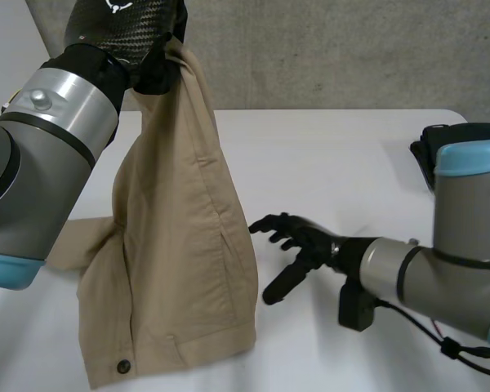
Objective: Fold the laundry.
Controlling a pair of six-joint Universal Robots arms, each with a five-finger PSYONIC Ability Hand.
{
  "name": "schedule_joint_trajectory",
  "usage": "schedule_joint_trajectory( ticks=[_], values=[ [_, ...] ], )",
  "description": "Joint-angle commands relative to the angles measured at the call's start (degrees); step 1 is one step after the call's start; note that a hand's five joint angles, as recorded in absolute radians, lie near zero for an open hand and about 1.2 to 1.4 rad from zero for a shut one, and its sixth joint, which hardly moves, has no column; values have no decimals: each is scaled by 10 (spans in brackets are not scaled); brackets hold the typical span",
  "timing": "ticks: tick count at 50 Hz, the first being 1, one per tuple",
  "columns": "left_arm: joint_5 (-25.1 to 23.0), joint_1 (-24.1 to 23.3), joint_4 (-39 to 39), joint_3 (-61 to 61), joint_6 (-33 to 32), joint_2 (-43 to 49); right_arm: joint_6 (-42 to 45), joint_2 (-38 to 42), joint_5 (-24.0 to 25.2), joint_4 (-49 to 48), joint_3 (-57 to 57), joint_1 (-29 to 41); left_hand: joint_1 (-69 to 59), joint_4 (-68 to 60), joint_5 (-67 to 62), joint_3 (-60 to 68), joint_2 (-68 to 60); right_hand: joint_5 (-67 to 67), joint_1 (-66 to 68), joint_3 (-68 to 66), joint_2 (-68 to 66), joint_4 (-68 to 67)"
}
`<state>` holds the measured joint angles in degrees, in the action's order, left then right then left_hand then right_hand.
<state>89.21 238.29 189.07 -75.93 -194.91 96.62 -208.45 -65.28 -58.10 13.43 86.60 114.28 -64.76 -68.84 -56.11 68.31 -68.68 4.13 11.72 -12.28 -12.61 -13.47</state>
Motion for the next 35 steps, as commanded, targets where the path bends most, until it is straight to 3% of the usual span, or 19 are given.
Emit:
schedule_joint_trajectory(
  ticks=[1,5,9,10,16,20,25,35],
  values=[
    [-1,0,1,-2,1,-1,-64,24,2,-29,-13,66,-152,-112,-139,117,-113,-41,-16,22,25,34],
    [-1,0,1,-2,1,-1,-94,45,-3,-51,-28,89,-152,-112,-139,117,-113,-22,2,4,7,15],
    [0,-1,0,-3,1,-3,-114,67,-8,-77,-41,93,-152,-112,-139,117,-113,365,389,-384,-381,-372],
    [0,-1,0,-3,1,-4,-114,70,-17,-87,-42,93,-152,-112,-139,117,-113,656,680,-674,-671,-662],
    [1,-5,-3,-3,1,-18,-50,32,-66,-113,-61,75,-152,-112,-139,117,-113,659,683,-677,-674,-665],
    [0,-1,-2,0,0,-52,124,-64,-66,-90,-101,12,-152,-112,-139,117,-113,659,683,-677,-674,-665],
    [-2,1,-3,7,1,-86,354,-171,-72,18,-180,-31,-152,-112,-139,117,-113,659,683,-677,-674,-665],
    [1,3,-5,10,1,-185,417,-215,-85,121,-312,-35,-152,-112,-139,117,-113,659,683,-677,-674,-665]
  ],
)
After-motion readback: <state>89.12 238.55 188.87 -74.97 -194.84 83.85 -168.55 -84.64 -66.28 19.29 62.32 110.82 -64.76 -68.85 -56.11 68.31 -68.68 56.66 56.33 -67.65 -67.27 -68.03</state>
